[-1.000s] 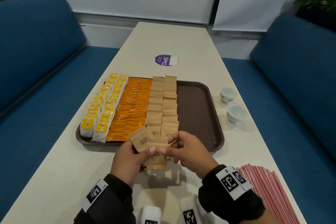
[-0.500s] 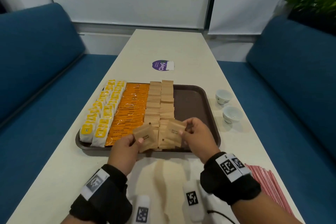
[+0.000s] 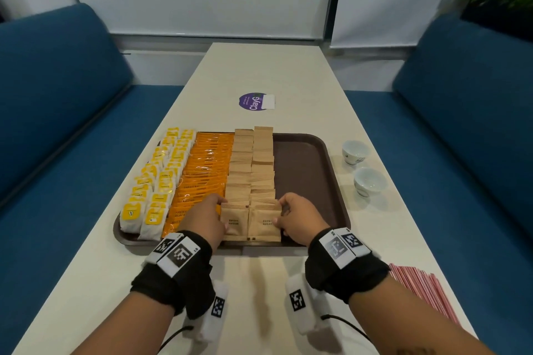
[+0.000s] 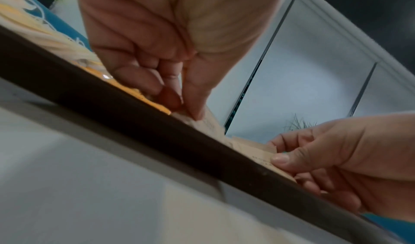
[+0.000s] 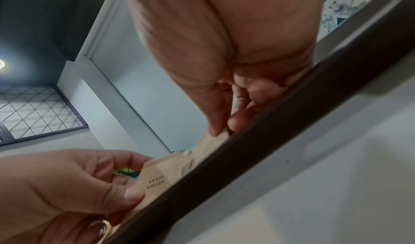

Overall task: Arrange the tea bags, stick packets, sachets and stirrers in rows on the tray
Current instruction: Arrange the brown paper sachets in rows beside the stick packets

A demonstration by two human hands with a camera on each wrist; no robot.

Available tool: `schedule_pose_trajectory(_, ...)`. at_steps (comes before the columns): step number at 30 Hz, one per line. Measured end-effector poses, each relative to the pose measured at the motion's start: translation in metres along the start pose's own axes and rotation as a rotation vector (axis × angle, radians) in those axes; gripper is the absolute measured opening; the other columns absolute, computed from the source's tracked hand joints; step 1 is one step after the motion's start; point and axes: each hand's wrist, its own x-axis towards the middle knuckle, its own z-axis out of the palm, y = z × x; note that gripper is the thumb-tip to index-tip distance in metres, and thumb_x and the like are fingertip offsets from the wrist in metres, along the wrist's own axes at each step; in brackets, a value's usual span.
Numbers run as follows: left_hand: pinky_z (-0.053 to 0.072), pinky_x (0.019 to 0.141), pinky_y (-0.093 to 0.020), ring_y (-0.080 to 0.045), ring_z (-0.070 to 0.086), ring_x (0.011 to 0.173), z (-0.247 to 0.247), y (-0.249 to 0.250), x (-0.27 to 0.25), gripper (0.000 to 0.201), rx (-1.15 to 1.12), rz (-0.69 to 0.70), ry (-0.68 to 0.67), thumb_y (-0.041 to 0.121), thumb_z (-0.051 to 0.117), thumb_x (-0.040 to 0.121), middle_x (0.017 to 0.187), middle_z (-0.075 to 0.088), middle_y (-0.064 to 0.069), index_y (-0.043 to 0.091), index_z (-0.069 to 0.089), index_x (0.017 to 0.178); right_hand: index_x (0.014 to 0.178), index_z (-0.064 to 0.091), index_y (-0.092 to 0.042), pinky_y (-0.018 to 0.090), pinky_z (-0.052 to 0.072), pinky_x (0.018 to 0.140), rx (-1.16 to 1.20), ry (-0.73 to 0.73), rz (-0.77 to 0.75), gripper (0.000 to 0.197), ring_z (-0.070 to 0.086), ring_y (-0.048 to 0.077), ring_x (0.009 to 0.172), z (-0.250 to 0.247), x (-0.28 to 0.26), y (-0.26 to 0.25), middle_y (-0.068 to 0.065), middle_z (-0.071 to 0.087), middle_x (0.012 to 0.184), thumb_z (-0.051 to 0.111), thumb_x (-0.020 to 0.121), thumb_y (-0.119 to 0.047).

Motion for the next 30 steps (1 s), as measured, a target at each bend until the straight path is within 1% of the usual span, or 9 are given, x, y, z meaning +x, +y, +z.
schedule_pose_trajectory(3, 0.050, 0.082, -0.031, -0.022, 0.060, 0.099, 0.002, 0.001, 0.003, 0.052, 0.056, 0.003, 0.001, 0.010, 0.066, 0.084, 0.108, 0.061, -0.005, 0.024, 0.045, 0.129, 0.098, 0.054, -0.021, 0.038, 0.054, 0.088, 0.014, 0.018, 0.004, 0.022, 0.062, 0.018, 0.094, 0.002, 0.002, 0.001, 0.002, 0.063, 0.103, 0.068, 0.084, -0.014)
schedule_pose_trajectory(11, 0.050, 0.078, -0.030, -0.023, 0.061, 0.096, 0.006, 0.003, 0.007, 0.047, 0.084, 0.024, 0.005, 0.007, 0.065, 0.083, 0.108, 0.064, -0.007, 0.025, 0.050, 0.124, 0.096, 0.050, -0.021, 0.034, 0.054, 0.084, 0.041, 0.047, 0.007, 0.024, 0.062, 0.019, 0.094, 0.005, 0.000, 0.001, 0.003, 0.061, 0.107, 0.068, 0.084, -0.011)
schedule_pose_trajectory(15, 0.047, 0.069, -0.027, -0.022, 0.060, 0.087, 0.005, -0.001, 0.007, 0.034, 0.064, 0.031, 0.030, 0.012, 0.061, 0.087, 0.098, 0.063, -0.006, 0.027, 0.054, 0.117, 0.106, 0.045, -0.019, 0.026, 0.051, 0.080, 0.067, 0.066, 0.010, 0.040, 0.059, 0.013, 0.093, 0.001, -0.006, 0.001, -0.002, 0.058, 0.101, 0.074, 0.080, -0.014)
schedule_pose_trajectory(17, 0.047, 0.064, -0.028, -0.021, 0.061, 0.079, 0.001, -0.003, 0.007, 0.023, -0.002, 0.016, 0.052, 0.011, 0.058, 0.088, 0.089, 0.062, -0.005, 0.027, 0.056, 0.104, 0.112, 0.042, -0.020, 0.028, 0.052, 0.079, 0.097, 0.110, 0.014, 0.045, 0.058, 0.013, 0.090, -0.004, -0.010, 0.000, -0.003, 0.054, 0.098, 0.074, 0.080, -0.017)
schedule_pose_trajectory(20, 0.040, 0.052, -0.027, -0.019, 0.059, 0.064, -0.011, -0.006, 0.003, 0.013, -0.207, 0.013, 0.074, 0.009, 0.056, 0.090, 0.076, 0.062, -0.006, 0.020, 0.054, 0.083, 0.108, 0.046, -0.020, 0.021, 0.048, 0.062, 0.174, 0.154, -0.013, 0.035, 0.056, 0.009, 0.079, -0.012, -0.016, -0.004, -0.003, 0.055, 0.096, 0.070, 0.083, -0.027)
schedule_pose_trajectory(23, 0.039, 0.045, -0.023, -0.014, 0.057, 0.053, -0.020, -0.003, -0.006, 0.012, -0.547, -0.030, 0.043, 0.009, 0.056, 0.091, 0.078, 0.066, -0.009, 0.013, 0.051, 0.081, 0.095, 0.056, -0.016, 0.024, 0.052, 0.069, 0.267, 0.065, -0.043, 0.030, 0.060, 0.010, 0.083, -0.011, -0.022, -0.012, -0.002, 0.062, 0.096, 0.072, 0.081, -0.037)
schedule_pose_trajectory(25, 0.038, 0.039, -0.019, -0.009, 0.060, 0.048, -0.018, 0.001, -0.011, 0.010, -0.744, -0.085, -0.006, 0.008, 0.055, 0.092, 0.079, 0.067, -0.010, 0.011, 0.050, 0.084, 0.089, 0.058, -0.012, 0.027, 0.055, 0.061, 0.422, -0.065, -0.014, 0.024, 0.065, 0.014, 0.076, -0.003, -0.027, -0.020, 0.002, 0.067, 0.094, 0.073, 0.081, -0.029)
schedule_pose_trajectory(27, 0.037, 0.036, -0.017, -0.007, 0.062, 0.047, -0.012, 0.004, -0.015, 0.011, -0.863, -0.106, -0.030, 0.006, 0.055, 0.092, 0.078, 0.067, -0.009, 0.011, 0.049, 0.084, 0.083, 0.059, -0.013, 0.020, 0.039, 0.041, 0.561, -0.146, 0.018, 0.012, 0.057, 0.010, 0.060, 0.005, -0.030, -0.026, 0.005, 0.064, 0.084, 0.070, 0.083, -0.017)
schedule_pose_trajectory(30, 0.036, 0.039, -0.019, -0.011, 0.062, 0.052, -0.005, 0.004, -0.020, 0.013, -0.834, -0.076, -0.043, 0.005, 0.056, 0.091, 0.072, 0.068, -0.007, 0.010, 0.049, 0.081, 0.079, 0.059, -0.014, 0.017, 0.030, 0.038, 0.729, -0.120, 0.046, 0.011, 0.053, 0.008, 0.055, 0.007, -0.029, -0.036, 0.004, 0.065, 0.077, 0.064, 0.086, -0.006)
